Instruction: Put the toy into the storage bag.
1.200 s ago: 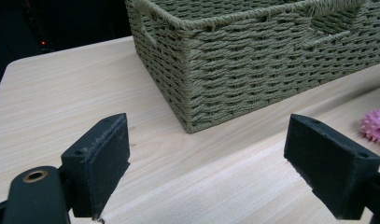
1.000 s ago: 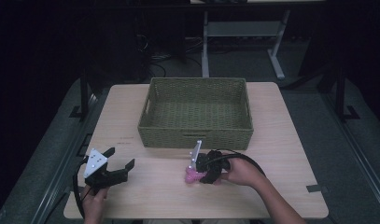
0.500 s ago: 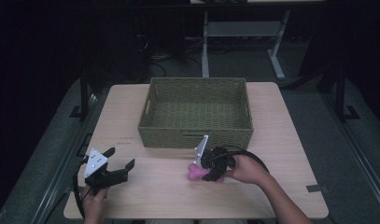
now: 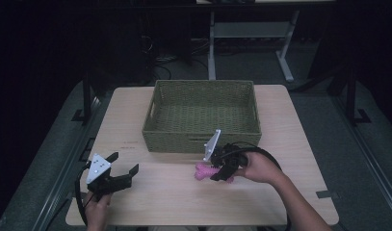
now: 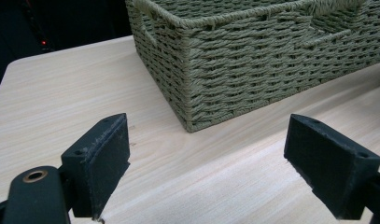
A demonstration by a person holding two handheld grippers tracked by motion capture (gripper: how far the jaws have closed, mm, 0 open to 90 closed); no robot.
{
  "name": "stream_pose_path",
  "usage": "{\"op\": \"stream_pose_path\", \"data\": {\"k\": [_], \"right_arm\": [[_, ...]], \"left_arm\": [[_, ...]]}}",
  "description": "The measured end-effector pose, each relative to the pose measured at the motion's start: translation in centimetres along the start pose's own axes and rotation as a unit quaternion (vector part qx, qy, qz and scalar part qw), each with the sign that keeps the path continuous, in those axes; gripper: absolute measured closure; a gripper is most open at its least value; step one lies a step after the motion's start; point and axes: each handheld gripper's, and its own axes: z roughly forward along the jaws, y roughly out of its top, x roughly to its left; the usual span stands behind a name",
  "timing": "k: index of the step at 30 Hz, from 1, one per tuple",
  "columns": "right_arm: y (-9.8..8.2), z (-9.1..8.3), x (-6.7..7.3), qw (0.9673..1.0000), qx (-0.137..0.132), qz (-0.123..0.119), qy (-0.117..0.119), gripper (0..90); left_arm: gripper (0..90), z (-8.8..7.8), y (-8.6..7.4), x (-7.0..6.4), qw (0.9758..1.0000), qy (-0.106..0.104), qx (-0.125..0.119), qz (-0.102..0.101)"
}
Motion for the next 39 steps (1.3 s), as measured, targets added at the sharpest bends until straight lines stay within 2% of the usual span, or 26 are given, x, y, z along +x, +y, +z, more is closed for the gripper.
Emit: {"op": "stream_pose_path", "data": {"k": [8, 16, 39], "right_arm": [[0.0, -1.8, -0.6, 0.9999, -0.012, 0.001, -0.002, 57.9], [-0.3, -3.2, -1.4, 0.9994, -0.031, 0.015, 0.002, 58.0], [0.6, -5.7, -2.5, 0.9994, -0.032, 0.011, -0.006, 58.0]], "left_arm": [[13.9, 0.0, 0.0, 0.0, 1.0, 0.001, 0.0, 0.0], [13.8, 0.1, 0.0, -0.1, 1.0, -0.001, 0.001, 0.003], [13.8, 0.1, 0.0, 0.0, 1.0, 0.0, 0.001, 0.002]]}}
